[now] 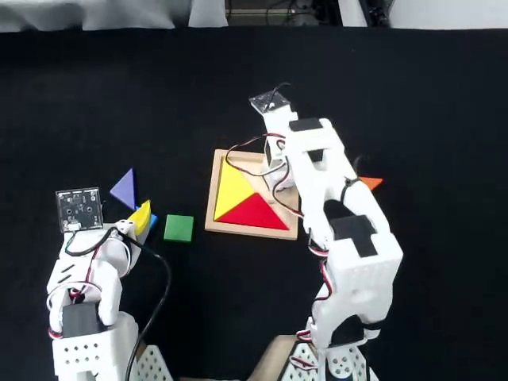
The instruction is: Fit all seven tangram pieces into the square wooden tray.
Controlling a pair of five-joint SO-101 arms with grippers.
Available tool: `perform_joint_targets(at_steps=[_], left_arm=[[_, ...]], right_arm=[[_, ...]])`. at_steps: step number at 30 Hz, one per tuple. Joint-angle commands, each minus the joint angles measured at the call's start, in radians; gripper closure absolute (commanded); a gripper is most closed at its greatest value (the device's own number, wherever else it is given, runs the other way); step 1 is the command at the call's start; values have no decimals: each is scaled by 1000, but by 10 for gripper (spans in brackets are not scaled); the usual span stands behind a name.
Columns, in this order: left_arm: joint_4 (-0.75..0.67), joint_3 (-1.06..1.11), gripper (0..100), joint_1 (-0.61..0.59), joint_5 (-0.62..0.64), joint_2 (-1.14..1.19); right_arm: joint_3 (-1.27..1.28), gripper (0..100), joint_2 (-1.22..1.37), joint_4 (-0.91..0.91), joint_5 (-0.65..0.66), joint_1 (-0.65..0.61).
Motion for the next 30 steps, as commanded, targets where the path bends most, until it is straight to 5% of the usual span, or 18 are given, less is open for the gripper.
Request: perform_joint_targets(at_steps=[1,9,30], left_arm=[[5,16,697,-4,-6,-12],[5,16,697,-4,-6,-12],[5,16,697,-4,-6,-12]], right_arm=[[-50,987,2,6,-2,-14],[-45,987,15,12,0,-91],[-96,987,28,40,0,-34]])
